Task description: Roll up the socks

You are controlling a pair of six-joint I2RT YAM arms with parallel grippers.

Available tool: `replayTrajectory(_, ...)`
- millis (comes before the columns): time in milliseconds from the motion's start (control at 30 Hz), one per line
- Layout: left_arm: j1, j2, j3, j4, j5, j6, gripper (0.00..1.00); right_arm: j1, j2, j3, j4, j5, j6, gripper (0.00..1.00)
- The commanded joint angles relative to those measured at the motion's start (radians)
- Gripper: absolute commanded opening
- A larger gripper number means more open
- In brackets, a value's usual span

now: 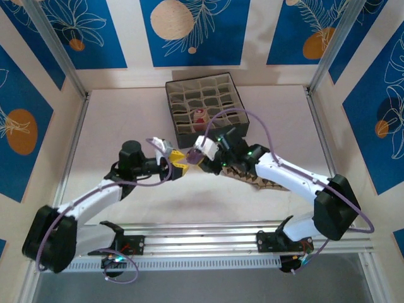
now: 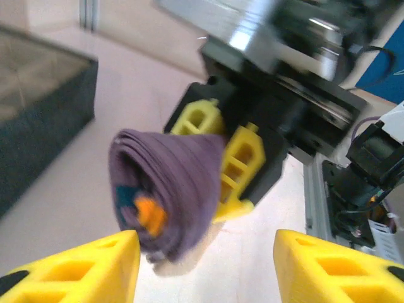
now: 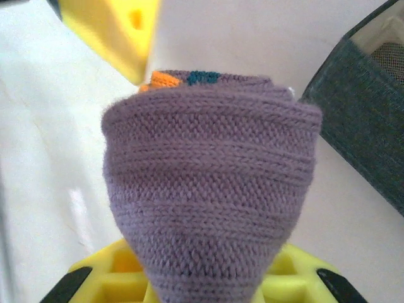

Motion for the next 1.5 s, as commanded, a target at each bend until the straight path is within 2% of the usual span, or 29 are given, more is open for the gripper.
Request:
replayTrajectory(0,0.006,-0.080,-0.038,0.067,-0.021,0.057,0.62,-0.048,-0.017,0.056,-0.055,-0.293,0.154,0.00)
replayTrajectory(167,0.006,-0.155,-0.069,0.108,0.068,0.086,0.68,-0.071,-0.003,0.114,-0.057,-0.551,0.193,0.00)
replayTrajectory(333,0.006,-0.159,-0.051,0.128,0.137,0.106,0.68,-0.068,0.044,0.186,-0.094,-0.728,0.238,0.00)
replayTrajectory(700,0.006,-0.152,0.029,0.120,0.258,0.165,0.69,-0.018,0.100,0.278,-0.242,-0.891,0.201,0.00)
replayTrajectory(900,0.003,-0.153,0.070,0.058,0.328,0.198,0.71,-0.017,0.102,0.290,-0.275,-0.896,0.178,0.00)
replayTrajectory(1000,0.001,-0.169,0.083,-0.016,0.337,0.234,0.78,-0.031,0.069,0.267,-0.235,-0.810,0.189,0.00)
replayTrajectory(1167,-0.021,-0.179,0.108,-0.113,0.350,0.270,0.81,-0.061,0.001,0.236,-0.191,-0.692,0.182,0.00)
replayTrajectory(1467,-0.036,-0.143,0.174,-0.143,0.365,0.278,0.82,-0.028,0.032,0.261,-0.236,-0.683,0.145,0.00)
